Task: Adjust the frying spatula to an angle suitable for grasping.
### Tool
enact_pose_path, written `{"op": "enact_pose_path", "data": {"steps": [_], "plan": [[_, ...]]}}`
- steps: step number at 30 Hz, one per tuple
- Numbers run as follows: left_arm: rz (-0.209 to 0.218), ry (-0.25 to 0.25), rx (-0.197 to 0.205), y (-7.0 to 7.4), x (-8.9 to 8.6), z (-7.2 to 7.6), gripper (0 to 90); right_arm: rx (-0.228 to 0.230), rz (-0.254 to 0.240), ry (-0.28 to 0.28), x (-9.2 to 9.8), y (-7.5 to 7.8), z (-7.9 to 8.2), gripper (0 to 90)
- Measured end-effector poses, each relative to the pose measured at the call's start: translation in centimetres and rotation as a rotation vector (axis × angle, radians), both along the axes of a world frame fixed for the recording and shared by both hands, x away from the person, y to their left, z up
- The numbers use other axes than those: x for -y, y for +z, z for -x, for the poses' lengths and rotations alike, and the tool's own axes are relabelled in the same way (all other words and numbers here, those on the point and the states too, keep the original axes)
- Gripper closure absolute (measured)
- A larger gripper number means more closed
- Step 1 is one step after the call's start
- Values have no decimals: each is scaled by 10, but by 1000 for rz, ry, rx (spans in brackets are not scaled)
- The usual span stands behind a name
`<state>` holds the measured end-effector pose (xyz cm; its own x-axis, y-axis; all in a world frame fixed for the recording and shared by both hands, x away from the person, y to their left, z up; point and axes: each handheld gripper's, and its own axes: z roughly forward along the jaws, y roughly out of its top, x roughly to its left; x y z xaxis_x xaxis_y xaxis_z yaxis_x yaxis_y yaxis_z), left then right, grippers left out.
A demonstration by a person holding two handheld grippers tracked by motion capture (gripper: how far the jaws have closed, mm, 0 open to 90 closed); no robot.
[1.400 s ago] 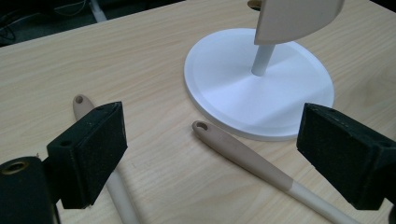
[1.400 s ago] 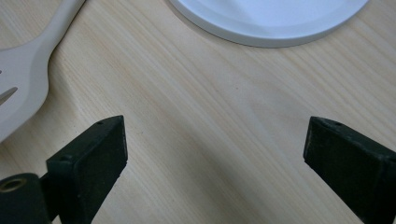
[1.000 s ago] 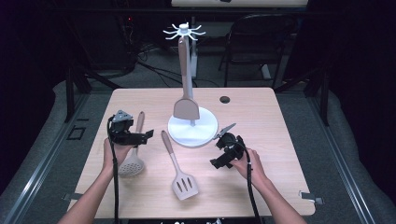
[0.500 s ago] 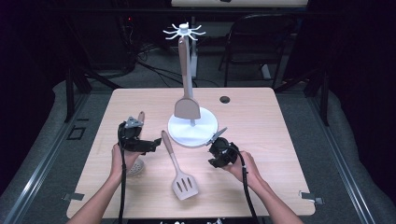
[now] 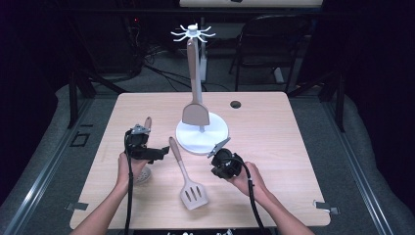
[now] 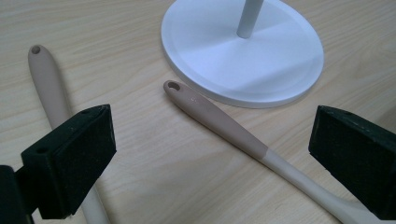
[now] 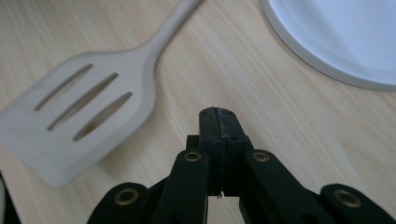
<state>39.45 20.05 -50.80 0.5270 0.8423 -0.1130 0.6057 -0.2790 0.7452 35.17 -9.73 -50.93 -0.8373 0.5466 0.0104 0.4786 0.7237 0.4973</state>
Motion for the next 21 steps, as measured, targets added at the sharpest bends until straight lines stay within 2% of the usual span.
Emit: {"op": "enact_pose_path", "data": {"steps": [5, 10, 12, 15, 21], "plan": [[-11, -16, -13, 0, 1, 0, 5, -28, -51, 38, -11, 3, 10, 900], [-13, -15, -19, -3, 4, 0, 7, -43, -48, 96, -28, 2, 22, 900], [-15, -14, -20, -3, 5, 0, 7, -41, -26, 125, -34, 3, 26, 900], [-25, -16, -22, -4, 6, 0, 9, -56, -45, 147, -43, 1, 32, 900], [-28, -15, -34, -6, 8, 0, 15, -84, -14, 196, -56, -7, 39, 900]]}}
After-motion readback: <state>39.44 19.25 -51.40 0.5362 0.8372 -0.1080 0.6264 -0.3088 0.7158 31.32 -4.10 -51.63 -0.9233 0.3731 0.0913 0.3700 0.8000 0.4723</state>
